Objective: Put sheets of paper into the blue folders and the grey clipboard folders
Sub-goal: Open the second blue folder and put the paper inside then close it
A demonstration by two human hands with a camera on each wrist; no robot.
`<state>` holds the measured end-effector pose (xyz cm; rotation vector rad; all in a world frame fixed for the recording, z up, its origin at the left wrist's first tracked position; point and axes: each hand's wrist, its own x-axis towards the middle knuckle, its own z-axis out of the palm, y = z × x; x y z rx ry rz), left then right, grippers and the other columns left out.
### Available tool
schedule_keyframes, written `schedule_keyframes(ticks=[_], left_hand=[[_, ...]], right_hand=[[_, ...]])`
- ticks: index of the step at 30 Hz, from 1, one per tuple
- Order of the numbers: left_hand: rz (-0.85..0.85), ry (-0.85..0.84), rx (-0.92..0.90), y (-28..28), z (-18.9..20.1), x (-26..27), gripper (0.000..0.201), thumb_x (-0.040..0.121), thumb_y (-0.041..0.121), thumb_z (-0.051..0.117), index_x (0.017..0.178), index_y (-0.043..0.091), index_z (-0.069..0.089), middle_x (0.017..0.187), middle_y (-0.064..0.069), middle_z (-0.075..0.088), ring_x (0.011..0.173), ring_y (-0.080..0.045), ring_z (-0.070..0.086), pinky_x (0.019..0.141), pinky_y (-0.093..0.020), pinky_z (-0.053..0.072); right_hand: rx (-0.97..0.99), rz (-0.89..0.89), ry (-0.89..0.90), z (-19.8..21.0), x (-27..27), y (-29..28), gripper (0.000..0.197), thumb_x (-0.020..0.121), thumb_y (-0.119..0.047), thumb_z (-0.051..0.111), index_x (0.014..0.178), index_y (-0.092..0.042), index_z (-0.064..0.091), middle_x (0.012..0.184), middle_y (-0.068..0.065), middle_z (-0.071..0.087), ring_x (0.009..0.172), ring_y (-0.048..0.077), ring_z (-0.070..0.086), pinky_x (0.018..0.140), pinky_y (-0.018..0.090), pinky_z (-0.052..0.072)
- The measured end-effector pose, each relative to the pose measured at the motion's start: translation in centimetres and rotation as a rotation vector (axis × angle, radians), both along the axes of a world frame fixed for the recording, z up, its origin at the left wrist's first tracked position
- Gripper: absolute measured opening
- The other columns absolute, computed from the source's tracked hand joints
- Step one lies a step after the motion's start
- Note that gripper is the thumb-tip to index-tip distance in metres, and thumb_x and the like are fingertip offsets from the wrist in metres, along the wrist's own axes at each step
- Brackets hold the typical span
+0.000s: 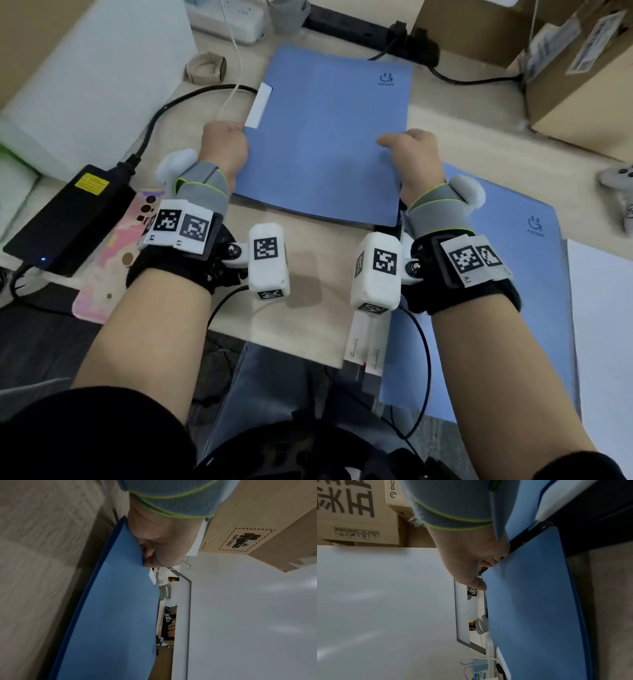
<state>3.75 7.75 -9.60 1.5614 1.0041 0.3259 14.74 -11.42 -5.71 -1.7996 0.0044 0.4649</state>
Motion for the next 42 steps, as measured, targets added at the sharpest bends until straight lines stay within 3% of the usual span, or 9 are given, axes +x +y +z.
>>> schedule_keyframes(ticks=[6, 15, 19, 24, 25, 26, 27, 36, 42], left_hand=[[-0.001, 0.010, 0.077, 0.5, 0.3, 0.3, 0.042, 0.082, -0.008, 0.038, 0.107, 0.012, 0.066, 0.096, -0.006, 0.061, 0.066, -0.013, 0.056, 0.060, -0.021, 0.052], [-0.016, 0.073, 0.123, 0.9, -0.3, 0.8, 0.049, 0.066, 0.005, 0.036, 0.102, 0.011, 0.069, 0.107, -0.014, 0.069, 0.099, -0.032, 0.065, 0.091, -0.049, 0.054], [-0.053, 0.112, 0.200, 3.0, -3.4, 1.7, 0.057, 0.060, 0.010, 0.034, 0.107, 0.010, 0.067, 0.110, -0.015, 0.069, 0.102, -0.037, 0.064, 0.091, -0.051, 0.053], [-0.142, 0.251, 0.315, 1.5, -0.7, 1.5, 0.046, 0.073, 0.006, 0.039, 0.113, 0.003, 0.060, 0.116, -0.023, 0.064, 0.109, -0.042, 0.058, 0.094, -0.048, 0.050], [-0.154, 0.283, 0.353, 0.9, 0.1, 1.3, 0.043, 0.077, 0.004, 0.039, 0.117, 0.003, 0.057, 0.119, -0.024, 0.061, 0.112, -0.042, 0.056, 0.096, -0.047, 0.048], [-0.172, 0.309, 0.391, 0.6, 0.5, 1.3, 0.043, 0.080, 0.004, 0.040, 0.121, 0.003, 0.055, 0.123, -0.023, 0.059, 0.115, -0.042, 0.053, 0.098, -0.047, 0.045], [-0.189, 0.344, 0.426, 0.5, 0.8, 1.3, 0.043, 0.083, 0.005, 0.040, 0.124, 0.004, 0.052, 0.126, -0.022, 0.057, 0.117, -0.041, 0.051, 0.100, -0.046, 0.043], [-0.171, 0.440, 0.531, -0.6, 1.3, 1.3, 0.034, 0.085, 0.006, 0.045, 0.115, -0.009, 0.050, 0.123, -0.029, 0.054, 0.115, -0.045, 0.050, 0.093, -0.045, 0.040], [-0.271, 0.305, 0.447, -4.0, 3.4, 0.7, 0.055, 0.077, 0.026, 0.048, 0.126, 0.002, 0.051, 0.130, -0.022, 0.054, 0.122, -0.036, 0.050, 0.107, -0.038, 0.037]], right_hand=[[-0.037, 0.060, 0.055, -1.1, 0.6, 0.8, 0.013, 0.081, -0.011, 0.062, 0.085, -0.010, 0.049, 0.087, 0.007, 0.052, 0.080, 0.022, 0.052, 0.072, 0.032, 0.044], [-0.021, 0.083, 0.061, -0.5, 0.0, 1.1, 0.047, 0.087, -0.012, 0.063, 0.128, -0.005, 0.042, 0.117, 0.008, 0.055, 0.109, 0.020, 0.056, 0.101, 0.036, 0.045], [-0.068, 0.108, 0.048, -0.2, -0.3, 0.8, 0.063, 0.090, -0.015, 0.060, 0.142, -0.002, 0.027, 0.145, 0.009, 0.038, 0.131, 0.021, 0.043, 0.091, 0.023, 0.040], [-0.094, 0.131, 0.042, -0.2, -0.2, 0.8, 0.071, 0.090, -0.018, 0.061, 0.147, -0.004, 0.021, 0.146, 0.006, 0.037, 0.114, 0.013, 0.053, 0.076, 0.014, 0.044], [-0.090, 0.133, 0.034, -0.2, -0.1, 0.8, 0.073, 0.089, -0.018, 0.062, 0.148, -0.005, 0.020, 0.144, 0.005, 0.038, 0.083, 0.010, 0.038, 0.064, 0.007, 0.043], [-0.085, 0.134, 0.025, -0.3, 0.0, 0.8, 0.074, 0.089, -0.018, 0.062, 0.148, -0.006, 0.020, 0.143, 0.005, 0.039, 0.120, 0.001, 0.036, 0.055, 0.003, 0.040], [-0.086, 0.134, 0.017, -0.4, 0.2, 0.9, 0.073, 0.089, -0.019, 0.062, 0.148, -0.007, 0.021, 0.142, 0.004, 0.040, 0.088, 0.003, 0.051, 0.051, 0.002, 0.038], [-0.063, 0.106, -0.037, -0.2, 0.2, 0.2, 0.059, 0.086, -0.018, 0.064, 0.139, -0.008, 0.040, 0.141, 0.004, 0.044, 0.102, 0.010, 0.047, 0.061, 0.008, 0.037], [0.007, 0.092, -0.062, 1.0, -0.7, -1.6, 0.037, 0.085, -0.013, 0.063, 0.121, -0.006, 0.058, 0.104, 0.005, 0.059, 0.093, 0.016, 0.057, 0.073, 0.020, 0.045]])
